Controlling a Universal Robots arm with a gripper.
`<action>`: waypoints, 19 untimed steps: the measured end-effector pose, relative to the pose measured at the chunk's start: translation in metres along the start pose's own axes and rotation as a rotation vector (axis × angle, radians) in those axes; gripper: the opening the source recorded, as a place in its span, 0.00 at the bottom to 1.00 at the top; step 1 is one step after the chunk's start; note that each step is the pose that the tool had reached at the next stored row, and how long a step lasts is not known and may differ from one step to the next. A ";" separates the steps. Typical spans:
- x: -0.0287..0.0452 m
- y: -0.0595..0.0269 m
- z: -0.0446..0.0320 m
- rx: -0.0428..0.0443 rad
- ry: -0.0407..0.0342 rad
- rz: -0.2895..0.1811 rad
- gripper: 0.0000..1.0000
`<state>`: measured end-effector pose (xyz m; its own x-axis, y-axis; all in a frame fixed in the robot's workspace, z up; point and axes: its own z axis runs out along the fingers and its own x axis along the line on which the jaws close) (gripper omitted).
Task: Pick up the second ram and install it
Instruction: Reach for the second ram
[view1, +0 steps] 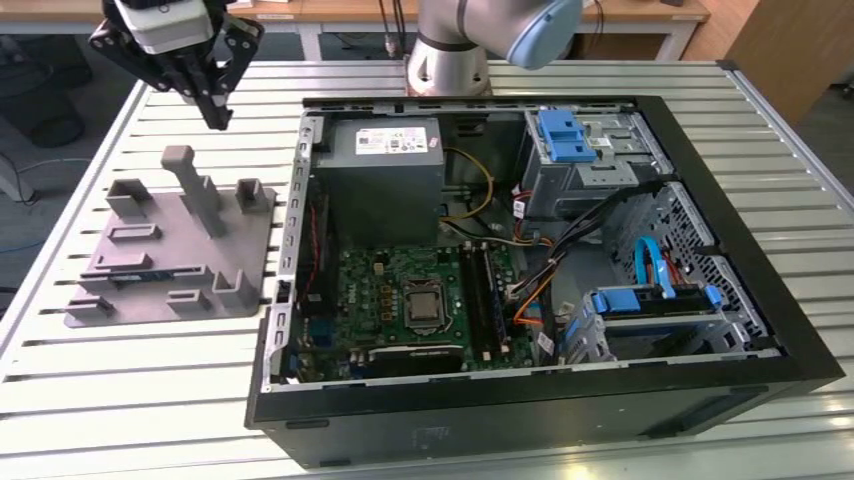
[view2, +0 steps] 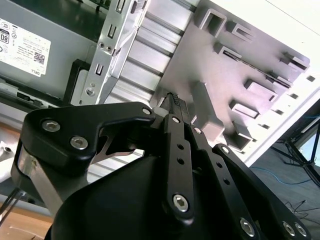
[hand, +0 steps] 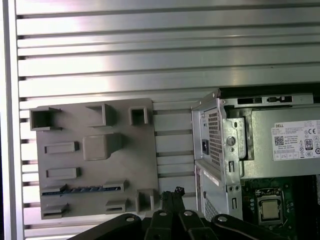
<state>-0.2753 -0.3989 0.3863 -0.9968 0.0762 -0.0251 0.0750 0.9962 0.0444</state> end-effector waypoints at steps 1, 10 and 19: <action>0.0020 -0.0002 0.0001 0.0000 -0.0001 0.000 0.10; 0.0184 -0.0015 0.0010 0.0000 0.0000 0.000 0.10; 0.0359 -0.0028 0.0022 0.0000 0.0000 0.000 0.10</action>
<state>-0.3113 -0.3989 0.3831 -0.9968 0.0762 -0.0251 0.0750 0.9962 0.0444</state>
